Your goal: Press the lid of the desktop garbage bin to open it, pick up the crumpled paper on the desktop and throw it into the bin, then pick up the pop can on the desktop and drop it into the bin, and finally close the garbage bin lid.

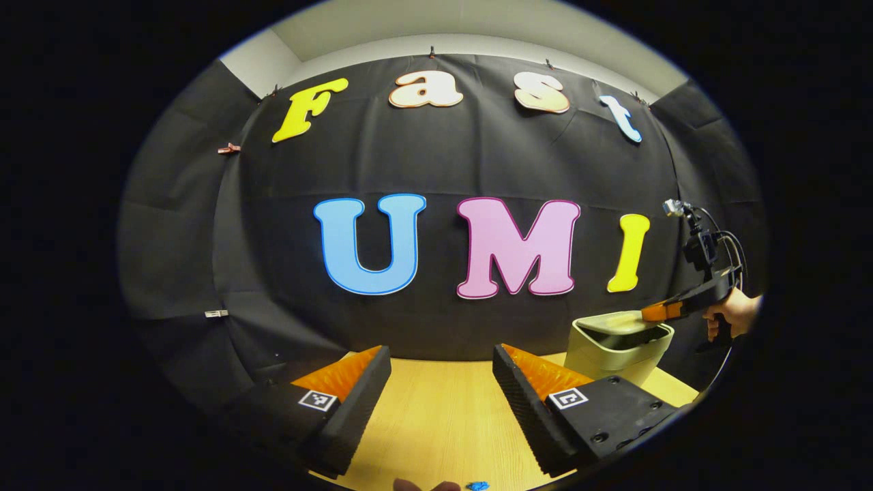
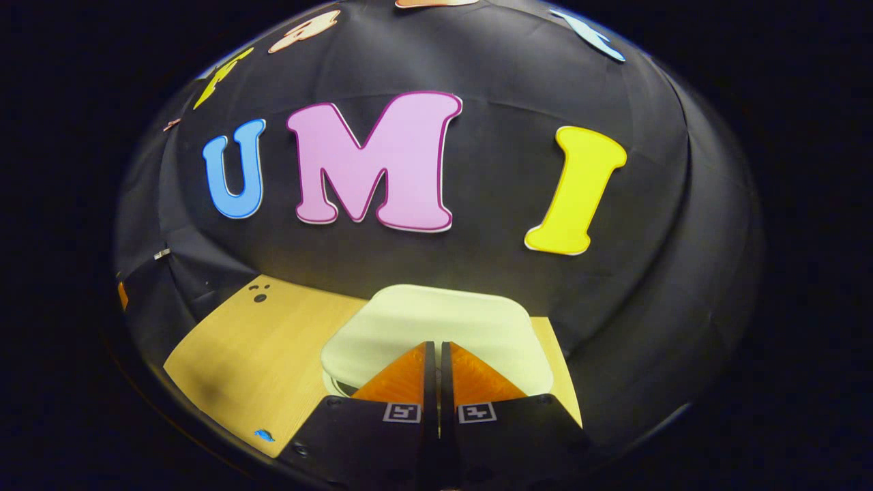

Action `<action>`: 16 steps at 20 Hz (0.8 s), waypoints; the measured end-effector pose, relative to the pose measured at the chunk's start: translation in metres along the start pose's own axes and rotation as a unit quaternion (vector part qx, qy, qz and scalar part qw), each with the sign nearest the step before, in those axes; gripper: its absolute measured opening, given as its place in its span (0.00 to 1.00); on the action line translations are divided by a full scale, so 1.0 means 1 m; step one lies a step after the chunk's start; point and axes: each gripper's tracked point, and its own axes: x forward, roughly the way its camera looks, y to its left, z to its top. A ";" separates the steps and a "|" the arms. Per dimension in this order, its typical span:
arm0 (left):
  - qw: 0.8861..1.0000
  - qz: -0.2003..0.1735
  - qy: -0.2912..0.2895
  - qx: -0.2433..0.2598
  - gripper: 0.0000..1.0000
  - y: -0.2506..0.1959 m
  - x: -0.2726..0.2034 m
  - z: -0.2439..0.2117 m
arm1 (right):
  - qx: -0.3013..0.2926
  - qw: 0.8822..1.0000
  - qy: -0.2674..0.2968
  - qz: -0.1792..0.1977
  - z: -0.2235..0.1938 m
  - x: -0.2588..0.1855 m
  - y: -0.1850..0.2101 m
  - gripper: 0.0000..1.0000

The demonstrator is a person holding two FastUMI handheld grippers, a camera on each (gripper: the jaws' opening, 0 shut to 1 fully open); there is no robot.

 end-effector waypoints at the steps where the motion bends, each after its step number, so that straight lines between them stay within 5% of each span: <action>1: 1.000 0.006 0.002 -0.001 0.97 0.003 -0.001 0.000 | 0.004 1.000 -0.008 -0.001 0.005 -0.001 -0.001 0.05; 13: 0.999 0.039 0.005 -0.002 0.97 0.012 -0.017 -0.005 | 0.029 0.987 -0.160 0.004 0.086 -0.047 -0.008 0.05; 16: 0.999 0.033 0.006 -0.002 0.97 0.008 -0.016 -0.007 | 0.035 0.982 -0.186 0.009 0.098 -0.065 -0.009 0.12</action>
